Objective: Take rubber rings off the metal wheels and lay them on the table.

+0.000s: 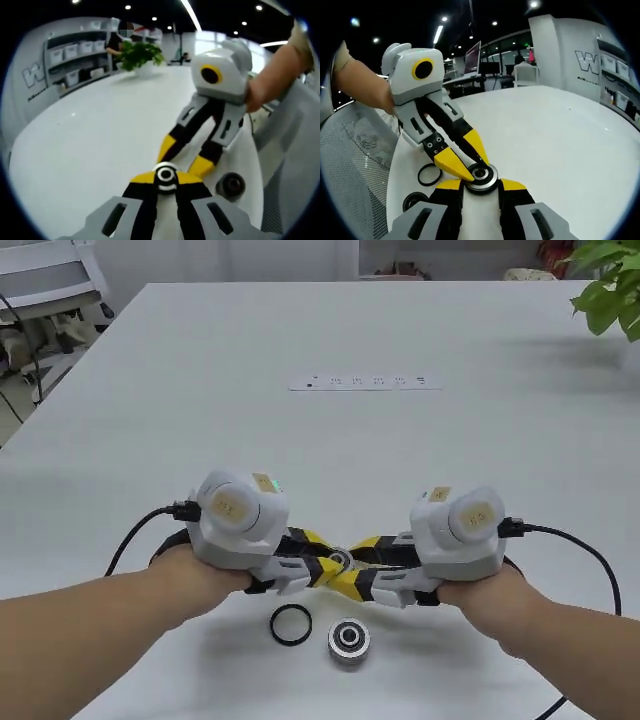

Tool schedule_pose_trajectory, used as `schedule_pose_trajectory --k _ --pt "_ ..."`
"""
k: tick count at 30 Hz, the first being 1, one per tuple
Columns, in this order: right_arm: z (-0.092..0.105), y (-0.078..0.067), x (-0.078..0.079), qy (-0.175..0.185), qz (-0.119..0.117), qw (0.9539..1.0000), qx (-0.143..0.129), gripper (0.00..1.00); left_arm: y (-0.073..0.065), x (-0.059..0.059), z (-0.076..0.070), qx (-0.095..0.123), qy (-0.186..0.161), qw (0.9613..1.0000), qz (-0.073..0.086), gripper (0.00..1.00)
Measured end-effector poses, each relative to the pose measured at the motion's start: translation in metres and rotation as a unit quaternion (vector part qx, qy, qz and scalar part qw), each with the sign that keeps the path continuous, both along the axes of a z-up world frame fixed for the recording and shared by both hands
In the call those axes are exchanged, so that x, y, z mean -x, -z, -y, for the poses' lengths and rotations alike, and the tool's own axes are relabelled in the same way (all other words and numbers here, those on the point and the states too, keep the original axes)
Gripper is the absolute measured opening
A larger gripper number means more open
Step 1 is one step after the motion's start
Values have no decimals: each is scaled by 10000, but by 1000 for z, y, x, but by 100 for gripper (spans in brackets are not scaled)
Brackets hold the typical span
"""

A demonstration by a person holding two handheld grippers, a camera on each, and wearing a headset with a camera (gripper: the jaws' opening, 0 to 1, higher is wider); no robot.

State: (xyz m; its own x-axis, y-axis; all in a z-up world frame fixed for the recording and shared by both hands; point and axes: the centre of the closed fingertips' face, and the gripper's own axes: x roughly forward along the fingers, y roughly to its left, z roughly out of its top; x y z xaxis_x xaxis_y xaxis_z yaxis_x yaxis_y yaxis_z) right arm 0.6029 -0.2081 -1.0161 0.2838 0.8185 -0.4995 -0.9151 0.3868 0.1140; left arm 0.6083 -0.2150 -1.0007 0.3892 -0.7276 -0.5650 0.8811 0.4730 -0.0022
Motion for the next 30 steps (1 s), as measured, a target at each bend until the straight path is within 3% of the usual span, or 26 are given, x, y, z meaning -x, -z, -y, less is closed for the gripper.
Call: schedule_pose_trajectory --k 17,20,30 --pt "9 1 4 -24 105 9998 184 16 0 0 0 27 -76 10000 18 13" --pt "15 1 4 49 26 9998 177 6 0 -1 -1 57 -100 9999 4 13" --pt "16 1 4 201 -97 9996 184 0 0 0 0 46 -131 9999 -5 13"
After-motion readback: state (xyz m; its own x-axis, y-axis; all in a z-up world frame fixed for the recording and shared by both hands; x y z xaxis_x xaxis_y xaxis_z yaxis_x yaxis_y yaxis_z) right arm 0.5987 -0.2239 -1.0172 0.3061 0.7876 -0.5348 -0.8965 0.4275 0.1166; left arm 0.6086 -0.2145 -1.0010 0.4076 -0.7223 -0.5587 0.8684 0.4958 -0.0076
